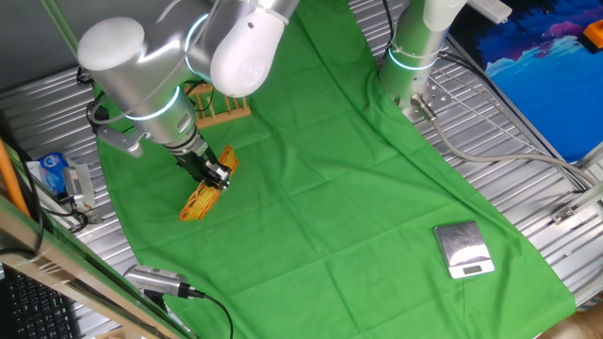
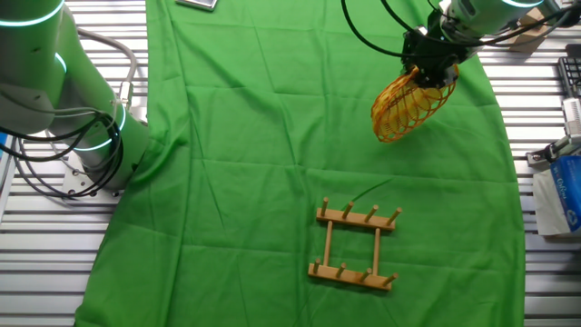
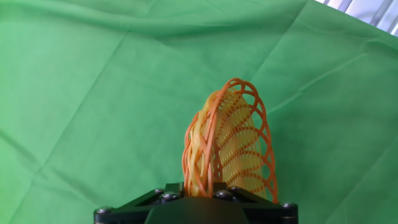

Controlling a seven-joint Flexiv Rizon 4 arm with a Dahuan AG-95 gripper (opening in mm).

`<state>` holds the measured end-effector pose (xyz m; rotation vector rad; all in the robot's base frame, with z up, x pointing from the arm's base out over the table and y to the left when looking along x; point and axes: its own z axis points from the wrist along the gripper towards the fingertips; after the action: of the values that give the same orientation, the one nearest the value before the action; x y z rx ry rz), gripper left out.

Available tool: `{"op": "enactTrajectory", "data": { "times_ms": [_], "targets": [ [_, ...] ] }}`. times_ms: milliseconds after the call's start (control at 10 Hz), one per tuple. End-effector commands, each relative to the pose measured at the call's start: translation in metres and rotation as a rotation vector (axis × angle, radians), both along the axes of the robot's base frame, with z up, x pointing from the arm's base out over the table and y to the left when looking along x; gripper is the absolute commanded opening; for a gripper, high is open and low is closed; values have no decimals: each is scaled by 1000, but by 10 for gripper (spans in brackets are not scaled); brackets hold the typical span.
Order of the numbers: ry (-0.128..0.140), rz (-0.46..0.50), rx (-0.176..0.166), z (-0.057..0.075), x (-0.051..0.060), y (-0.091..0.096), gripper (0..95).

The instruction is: Take the dish off the dish rack

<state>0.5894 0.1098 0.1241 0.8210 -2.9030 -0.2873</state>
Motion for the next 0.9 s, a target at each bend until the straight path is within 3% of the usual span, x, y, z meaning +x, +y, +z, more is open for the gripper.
{"op": "enactTrajectory", "data": {
  "times_ms": [100,900],
  "targets": [
    [-1,6,1,0,0,0,0],
    [0,84,51,1,-4,-8,0]
  ]
}}
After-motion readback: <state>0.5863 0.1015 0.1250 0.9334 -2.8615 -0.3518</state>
